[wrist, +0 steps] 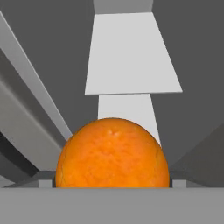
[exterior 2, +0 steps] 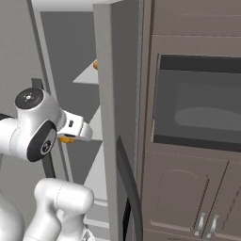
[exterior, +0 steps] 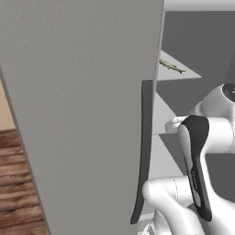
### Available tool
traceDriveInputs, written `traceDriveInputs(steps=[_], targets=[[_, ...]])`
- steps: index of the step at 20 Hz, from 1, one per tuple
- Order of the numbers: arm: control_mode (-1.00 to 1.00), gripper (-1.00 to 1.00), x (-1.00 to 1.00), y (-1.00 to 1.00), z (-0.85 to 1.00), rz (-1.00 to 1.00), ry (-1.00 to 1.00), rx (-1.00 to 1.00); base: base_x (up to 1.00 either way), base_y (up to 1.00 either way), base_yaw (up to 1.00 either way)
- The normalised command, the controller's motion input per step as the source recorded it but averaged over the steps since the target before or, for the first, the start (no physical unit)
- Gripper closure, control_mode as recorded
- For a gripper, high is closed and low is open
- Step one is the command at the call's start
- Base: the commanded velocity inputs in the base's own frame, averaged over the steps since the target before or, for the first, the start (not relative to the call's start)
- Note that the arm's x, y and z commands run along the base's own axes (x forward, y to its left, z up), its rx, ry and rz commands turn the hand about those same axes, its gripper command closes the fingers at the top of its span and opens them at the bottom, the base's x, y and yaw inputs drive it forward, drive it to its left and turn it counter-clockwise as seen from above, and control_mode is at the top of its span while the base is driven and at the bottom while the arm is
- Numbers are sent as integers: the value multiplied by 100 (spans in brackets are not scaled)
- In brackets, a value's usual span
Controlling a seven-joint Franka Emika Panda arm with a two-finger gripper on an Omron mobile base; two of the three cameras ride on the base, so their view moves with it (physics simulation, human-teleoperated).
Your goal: Take the tangerine, orange, and fish from the freezer and place them in the bowl on the counter.
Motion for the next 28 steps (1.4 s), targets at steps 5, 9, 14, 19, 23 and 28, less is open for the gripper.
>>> traceDriveInputs(steps=[5,9,14,19,23,28], targets=[[-100,100,-1,0,33,0,1,0,0,0,0],[-100,100,-24,0,21,0,0,0,0,0,0],[100,100,-50,18,0,0,-1,-4,-19,9,0],[100,100,0,0,0,0,0,0,-100,90,16],[100,100,0,0,0,0,0,0,-83,100,58],[100,100,0,0,0,0,0,0,-28,100,78]])
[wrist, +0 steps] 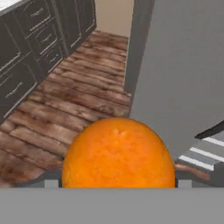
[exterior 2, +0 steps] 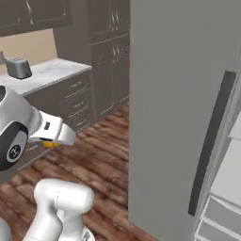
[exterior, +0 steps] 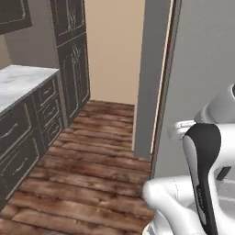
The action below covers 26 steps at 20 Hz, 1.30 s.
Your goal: Take the tangerine, orange, and fish from the freezer and place them in the bowl on the counter.
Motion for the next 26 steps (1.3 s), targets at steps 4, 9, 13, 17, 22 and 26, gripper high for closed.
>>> traceDriveInputs(steps=[4,9,13,17,22,26], targets=[[100,100,0,0,0,0,0,0,-5,89,81],[100,100,0,0,0,0,0,0,-24,48,97],[100,100,0,0,0,0,0,0,-26,18,100],[100,100,0,0,0,0,0,0,-18,0,100],[100,100,0,0,0,0,0,0,-18,0,100],[100,100,0,0,0,0,0,0,-19,0,100]])
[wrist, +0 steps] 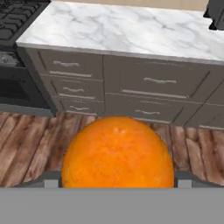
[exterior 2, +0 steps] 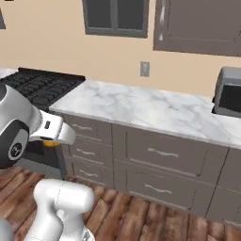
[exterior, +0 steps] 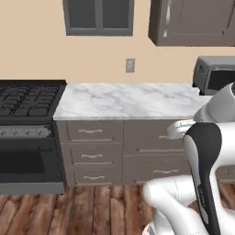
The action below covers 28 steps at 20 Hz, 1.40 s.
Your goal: Take the tangerine, orange, and fish from the freezer and place them in the bowl on the counter.
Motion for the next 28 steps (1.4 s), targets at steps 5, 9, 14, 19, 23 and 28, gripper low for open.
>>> traceDriveInputs(steps=[5,9,14,19,23,28], targets=[[100,100,0,0,0,0,0,0,-31,-1,100],[100,100,0,0,0,0,0,0,-73,-30,95],[100,100,0,0,0,0,0,0,-85,-51,88],[100,100,0,0,0,0,0,0,-12,-37,90],[100,100,0,0,0,0,0,0,22,-54,80],[100,100,0,0,0,0,0,0,33,-62,75]])
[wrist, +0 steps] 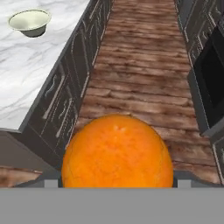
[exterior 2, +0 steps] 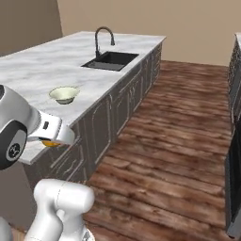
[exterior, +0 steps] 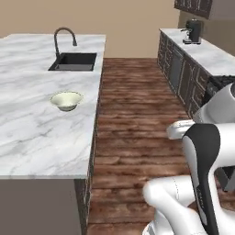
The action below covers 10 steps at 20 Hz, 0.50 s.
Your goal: Take the tangerine, orange, and fish from the freezer and place them in the bowl on the counter.
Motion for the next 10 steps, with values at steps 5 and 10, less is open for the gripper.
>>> traceDriveInputs(steps=[5,10], targets=[[100,100,0,0,0,0,0,0,44,-56,75],[100,100,0,0,0,0,0,0,47,-67,71]])
